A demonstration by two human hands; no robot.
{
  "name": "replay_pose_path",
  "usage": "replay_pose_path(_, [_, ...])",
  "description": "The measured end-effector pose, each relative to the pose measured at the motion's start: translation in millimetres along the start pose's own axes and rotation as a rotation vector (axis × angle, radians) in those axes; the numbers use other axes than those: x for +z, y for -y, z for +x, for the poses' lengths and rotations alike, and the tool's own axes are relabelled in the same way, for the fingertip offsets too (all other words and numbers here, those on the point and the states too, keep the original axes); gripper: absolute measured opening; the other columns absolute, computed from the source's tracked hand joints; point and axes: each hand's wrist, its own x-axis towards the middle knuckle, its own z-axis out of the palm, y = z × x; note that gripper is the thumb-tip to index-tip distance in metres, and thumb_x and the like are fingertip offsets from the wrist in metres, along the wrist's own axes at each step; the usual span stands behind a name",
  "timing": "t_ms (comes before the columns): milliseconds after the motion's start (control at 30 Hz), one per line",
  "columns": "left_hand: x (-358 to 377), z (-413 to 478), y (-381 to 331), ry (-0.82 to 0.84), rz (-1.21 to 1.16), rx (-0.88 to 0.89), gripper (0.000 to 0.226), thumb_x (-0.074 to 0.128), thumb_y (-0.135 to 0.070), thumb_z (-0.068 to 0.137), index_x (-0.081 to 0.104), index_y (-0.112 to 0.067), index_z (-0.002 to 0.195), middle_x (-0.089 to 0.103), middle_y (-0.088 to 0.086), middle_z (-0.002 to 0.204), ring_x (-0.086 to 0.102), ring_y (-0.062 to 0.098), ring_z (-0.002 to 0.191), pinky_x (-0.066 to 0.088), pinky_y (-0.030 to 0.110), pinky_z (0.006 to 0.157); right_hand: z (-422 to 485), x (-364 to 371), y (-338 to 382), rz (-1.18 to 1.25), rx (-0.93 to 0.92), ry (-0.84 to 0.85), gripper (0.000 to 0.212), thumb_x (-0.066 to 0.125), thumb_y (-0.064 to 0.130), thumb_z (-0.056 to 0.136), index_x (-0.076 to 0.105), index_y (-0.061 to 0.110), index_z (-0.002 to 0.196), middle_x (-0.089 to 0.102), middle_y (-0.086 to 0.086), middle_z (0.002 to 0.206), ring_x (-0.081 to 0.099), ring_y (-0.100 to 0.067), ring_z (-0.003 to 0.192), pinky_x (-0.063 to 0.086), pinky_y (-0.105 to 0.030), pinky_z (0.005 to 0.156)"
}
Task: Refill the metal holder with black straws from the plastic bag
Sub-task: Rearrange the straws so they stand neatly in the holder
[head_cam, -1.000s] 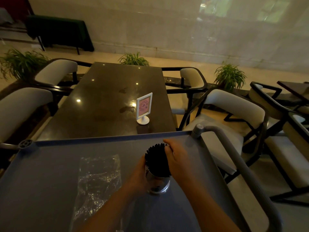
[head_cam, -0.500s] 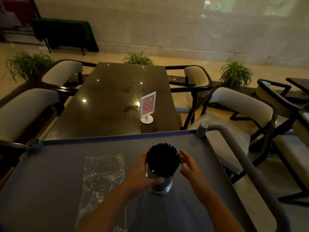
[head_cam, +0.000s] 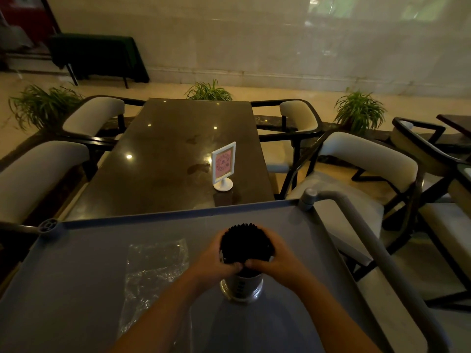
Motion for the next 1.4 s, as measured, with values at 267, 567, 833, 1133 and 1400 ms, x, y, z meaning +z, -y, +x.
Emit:
replay_pose_path(267, [1.4,9.5,-15.5,-0.065,-0.062,0.008,0.043,0.073,0.009,0.081,0.061,-0.013,0.116,0.07,0.006,0.109,0.067,0.01,0.099,0.056,0.017,0.076,16.5,13.3,-3.3,0.159,0.142,-0.112,0.046,0.082,0.021,0.076,0.061,0.016,0.117,0.069,-0.001,0.11,0.066,-0.01,0.103,0.055,-0.032,0.093])
replay_pose_path(567, [-7.7,17.0,-20.3,-0.069,-0.05,-0.006,0.037,0.081,-0.003,0.077,0.06,-0.013,0.105,0.07,0.007,0.102,0.068,0.02,0.099,0.055,0.024,0.077,27.3,-2.4,3.9,0.21,0.164,0.006,0.02,0.081,0.026,0.074,0.074,0.03,0.092,0.077,0.005,0.093,0.072,-0.01,0.091,0.055,-0.021,0.075])
replay_pose_path(833, [-13.4,21.5,-25.2,0.07,-0.008,-0.083,0.055,0.081,0.0,0.073,0.062,-0.025,0.118,0.071,0.0,0.113,0.068,0.015,0.106,0.056,0.026,0.086,24.4,-2.9,-0.8,0.083,0.077,0.055,0.044,0.08,0.033,0.074,0.062,0.036,0.114,0.07,0.006,0.109,0.066,-0.004,0.101,0.056,-0.023,0.082])
replay_pose_path(1133, [-2.7,24.2,-26.6,-0.022,0.019,-0.01,0.041,0.082,-0.004,0.074,0.068,-0.024,0.107,0.074,-0.001,0.105,0.07,0.01,0.097,0.055,0.017,0.076,26.2,4.3,1.8,0.081,0.026,0.024,0.032,0.074,0.036,0.081,0.062,0.036,0.111,0.07,0.008,0.107,0.066,-0.002,0.099,0.053,-0.021,0.084])
replay_pose_path(1400, [5.0,17.8,-22.9,-0.07,-0.085,-0.043,0.041,0.079,-0.003,0.079,0.064,-0.014,0.116,0.071,0.005,0.111,0.067,0.018,0.102,0.054,0.021,0.082,21.2,10.0,-1.7,0.173,0.048,-0.069,0.038,0.079,0.022,0.078,0.062,0.036,0.109,0.069,0.012,0.104,0.065,0.004,0.097,0.053,-0.016,0.079])
